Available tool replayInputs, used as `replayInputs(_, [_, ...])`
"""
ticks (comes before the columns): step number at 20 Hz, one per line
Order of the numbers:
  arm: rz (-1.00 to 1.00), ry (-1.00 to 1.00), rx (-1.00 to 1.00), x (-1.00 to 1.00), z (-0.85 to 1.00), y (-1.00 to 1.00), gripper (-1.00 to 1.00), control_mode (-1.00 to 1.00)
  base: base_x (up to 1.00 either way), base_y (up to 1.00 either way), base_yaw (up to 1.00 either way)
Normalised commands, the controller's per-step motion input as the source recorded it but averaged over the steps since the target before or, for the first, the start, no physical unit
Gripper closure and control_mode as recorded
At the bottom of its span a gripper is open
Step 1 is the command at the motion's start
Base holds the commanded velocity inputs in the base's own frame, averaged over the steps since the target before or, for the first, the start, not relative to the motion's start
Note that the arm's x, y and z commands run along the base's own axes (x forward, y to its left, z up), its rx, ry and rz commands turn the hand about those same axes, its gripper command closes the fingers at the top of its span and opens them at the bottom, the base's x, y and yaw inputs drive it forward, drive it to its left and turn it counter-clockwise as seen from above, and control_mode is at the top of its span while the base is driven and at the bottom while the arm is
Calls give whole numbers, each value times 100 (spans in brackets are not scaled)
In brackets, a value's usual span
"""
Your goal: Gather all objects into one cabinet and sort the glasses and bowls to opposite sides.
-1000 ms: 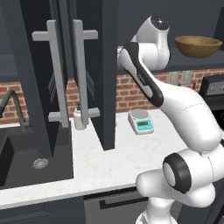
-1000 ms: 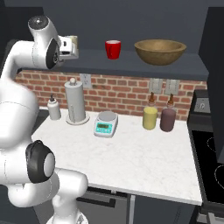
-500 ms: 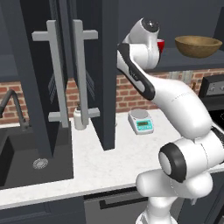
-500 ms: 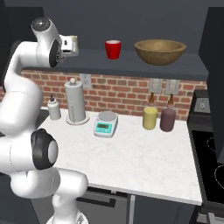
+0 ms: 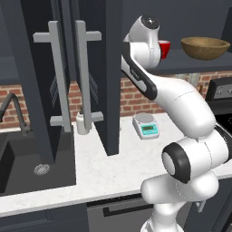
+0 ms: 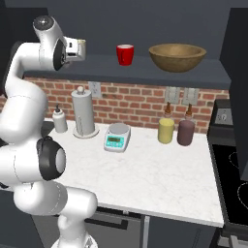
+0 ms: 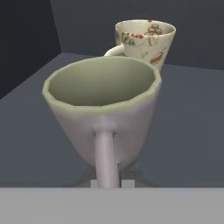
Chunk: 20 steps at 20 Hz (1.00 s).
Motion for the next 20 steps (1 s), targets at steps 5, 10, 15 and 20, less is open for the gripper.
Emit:
replayInputs(5, [0, 0, 0, 0, -28, 0, 100, -100, 0, 0, 0])
replayInputs(10, [0, 0, 0, 9, -29, 1, 100, -100, 0, 0, 0])
replayInputs(15, [0, 0, 0, 22, -8, 1, 100, -100, 0, 0, 0])
replayInputs(20, [0, 0, 0, 33, -8, 4, 100, -100, 0, 0, 0])
